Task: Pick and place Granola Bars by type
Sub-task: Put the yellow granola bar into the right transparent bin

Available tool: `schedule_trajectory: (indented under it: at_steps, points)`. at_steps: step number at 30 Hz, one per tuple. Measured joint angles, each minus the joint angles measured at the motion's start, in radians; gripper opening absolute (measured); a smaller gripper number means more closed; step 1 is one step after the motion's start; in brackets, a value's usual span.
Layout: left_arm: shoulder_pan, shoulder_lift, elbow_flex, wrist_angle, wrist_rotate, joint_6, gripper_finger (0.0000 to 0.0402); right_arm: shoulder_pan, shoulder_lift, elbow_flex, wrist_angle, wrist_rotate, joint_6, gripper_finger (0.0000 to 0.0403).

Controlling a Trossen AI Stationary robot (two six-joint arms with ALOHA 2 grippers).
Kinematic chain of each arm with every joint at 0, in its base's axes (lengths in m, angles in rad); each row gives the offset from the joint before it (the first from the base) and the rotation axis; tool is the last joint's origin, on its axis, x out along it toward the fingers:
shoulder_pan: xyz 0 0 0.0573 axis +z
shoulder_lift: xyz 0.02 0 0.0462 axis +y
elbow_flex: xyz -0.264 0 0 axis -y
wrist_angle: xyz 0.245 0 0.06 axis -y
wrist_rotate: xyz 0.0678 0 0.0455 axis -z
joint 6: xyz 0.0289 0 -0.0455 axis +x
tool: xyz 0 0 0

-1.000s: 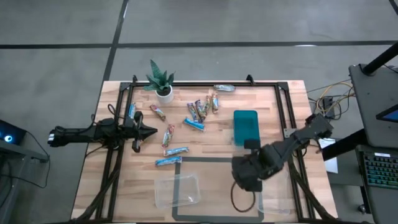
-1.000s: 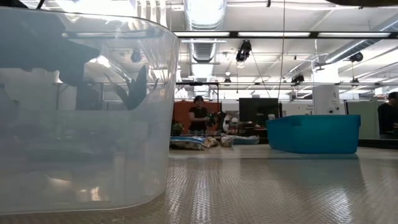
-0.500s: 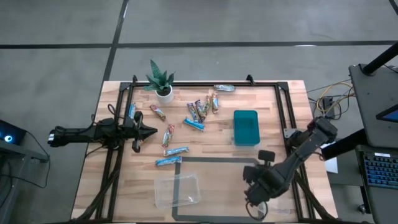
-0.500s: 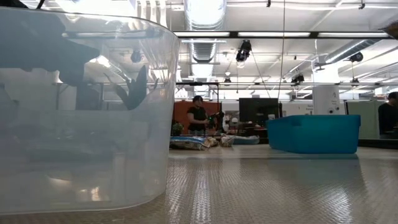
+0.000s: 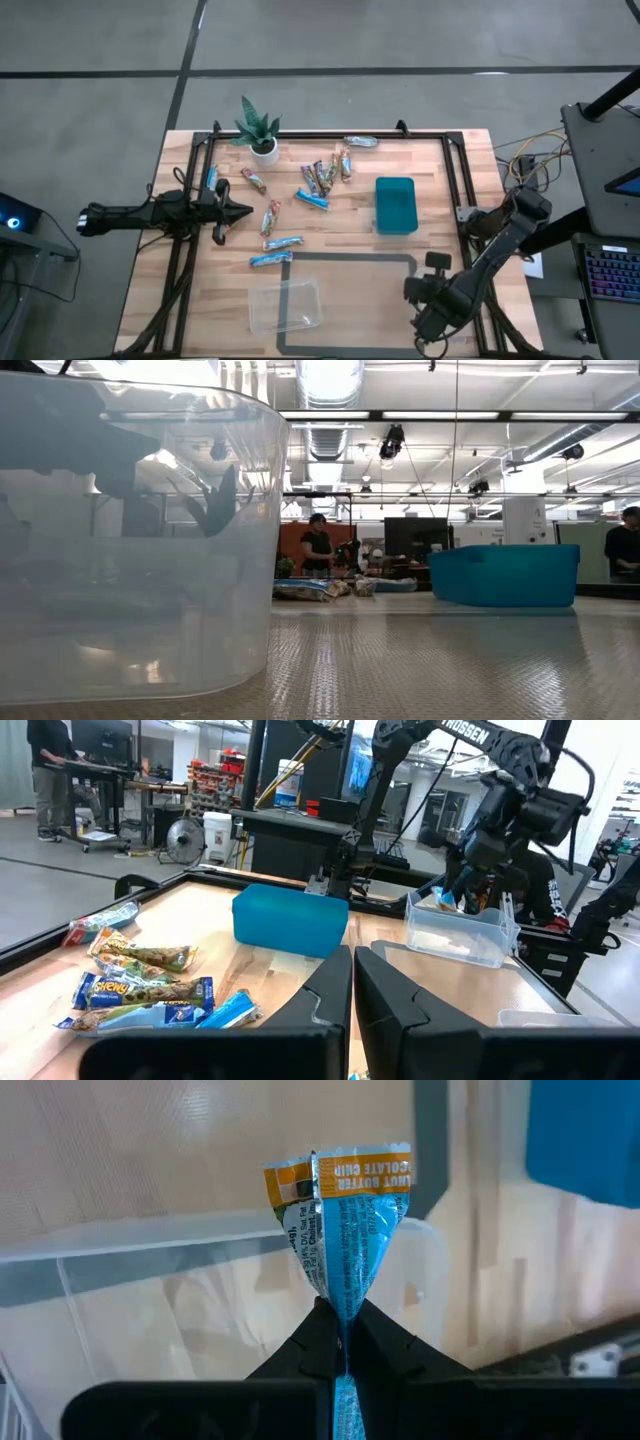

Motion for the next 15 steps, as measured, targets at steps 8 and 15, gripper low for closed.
schedule_trajectory:
  at_steps: [8, 15]
  points:
    - [0.0, 0.0, 0.0, 0.0, 0.0, 0.0, 0.0, 0.029, -0.055, -0.123, 0.033, -0.007, 0.066, 0.001]
    - [0.0, 0.0, 0.0, 0.0, 0.0, 0.0, 0.0, 0.043, -0.078, -0.216, 0.124, -0.036, 0.091, 0.001]
